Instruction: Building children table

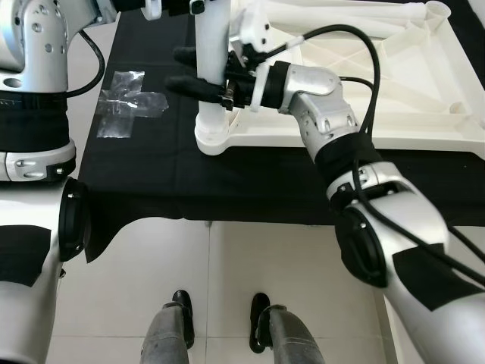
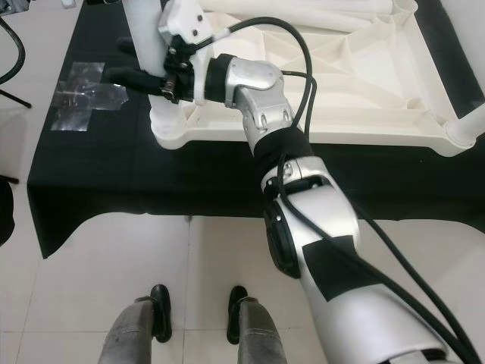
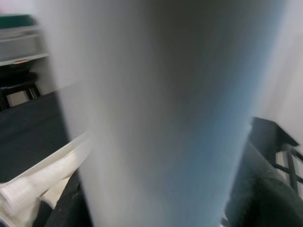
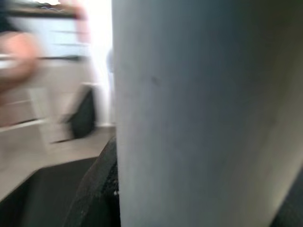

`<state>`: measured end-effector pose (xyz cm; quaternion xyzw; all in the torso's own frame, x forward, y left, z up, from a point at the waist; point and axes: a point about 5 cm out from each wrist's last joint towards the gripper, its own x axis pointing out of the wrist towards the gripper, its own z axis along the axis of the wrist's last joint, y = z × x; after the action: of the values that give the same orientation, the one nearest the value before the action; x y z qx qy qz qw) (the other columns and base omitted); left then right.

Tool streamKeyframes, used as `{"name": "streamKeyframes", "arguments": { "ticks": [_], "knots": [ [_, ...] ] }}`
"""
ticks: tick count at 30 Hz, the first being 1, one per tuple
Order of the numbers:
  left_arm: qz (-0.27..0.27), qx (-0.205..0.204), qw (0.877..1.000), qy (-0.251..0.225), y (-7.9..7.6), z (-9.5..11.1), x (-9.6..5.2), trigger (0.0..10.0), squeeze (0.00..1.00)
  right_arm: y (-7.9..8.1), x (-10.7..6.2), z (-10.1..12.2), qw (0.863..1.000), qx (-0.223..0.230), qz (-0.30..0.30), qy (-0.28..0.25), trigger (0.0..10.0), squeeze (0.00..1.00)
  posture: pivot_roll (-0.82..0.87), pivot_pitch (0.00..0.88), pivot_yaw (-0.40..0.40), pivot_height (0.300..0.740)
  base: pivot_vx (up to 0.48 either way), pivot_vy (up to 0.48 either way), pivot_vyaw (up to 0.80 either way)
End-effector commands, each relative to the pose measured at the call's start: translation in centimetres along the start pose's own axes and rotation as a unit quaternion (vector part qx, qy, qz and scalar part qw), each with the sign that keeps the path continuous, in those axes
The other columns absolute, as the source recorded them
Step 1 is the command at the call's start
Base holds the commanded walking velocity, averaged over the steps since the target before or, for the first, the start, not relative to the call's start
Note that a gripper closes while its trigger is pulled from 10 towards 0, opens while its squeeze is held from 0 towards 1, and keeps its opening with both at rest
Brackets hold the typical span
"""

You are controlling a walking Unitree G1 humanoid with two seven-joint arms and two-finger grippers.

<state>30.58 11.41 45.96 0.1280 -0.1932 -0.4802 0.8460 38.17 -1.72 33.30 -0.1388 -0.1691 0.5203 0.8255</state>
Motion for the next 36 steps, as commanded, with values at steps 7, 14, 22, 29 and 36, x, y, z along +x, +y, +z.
{"name": "streamKeyframes", "arguments": {
  "ticks": [7, 14, 22, 29, 36],
  "knots": [
    [-0.038, 0.002, 0.999, -0.005, -1.1, 0.1, 1.3, 10.0, 0.0, 7.3, 2.9, -5.8, 0.987, 0.085, -0.086, 0.103, 0.0, 0.0, 0.13, 0.333, -0.084, 0.74, 0.0, 0.0, 0.0],
    [-0.031, 0.006, 0.999, -0.007, -0.8, 0.3, 1.3, 10.0, 0.0, 5.7, 3.4, -4.9, 0.986, 0.08, -0.105, 0.099, 0.0, 0.0, 0.12, 0.318, -0.092, 0.74, 0.0, 0.0, 0.0],
    [-0.04, 0.004, 0.999, -0.005, -0.9, 0.1, 1.2, 0.0, 0.0, 5.0, 2.3, -4.3, 0.98, 0.072, -0.146, 0.117, 10.0, 0.0, 0.12, 0.317, -0.085, 0.74, 0.0, 0.0, 0.0],
    [-0.046, 0.004, 0.999, -0.005, -1.1, 0.1, 1.1, 0.0, 0.0, 2.8, 1.6, -3.3, 0.985, 0.051, -0.129, 0.099, 10.0, 0.0, 0.13, 0.325, -0.084, 0.74, 0.0, 0.0, 0.0],
    [-0.051, 0.004, 0.999, -0.002, -1.3, 0.0, 1.2, 0.0, 0.0, 2.4, 1.2, -1.5, 0.998, 0.004, 0.043, 0.033, 10.0, 1.0, 0.14, 0.34, -0.088, 0.74, 0.0, 0.0, 0.0]
  ]
}}
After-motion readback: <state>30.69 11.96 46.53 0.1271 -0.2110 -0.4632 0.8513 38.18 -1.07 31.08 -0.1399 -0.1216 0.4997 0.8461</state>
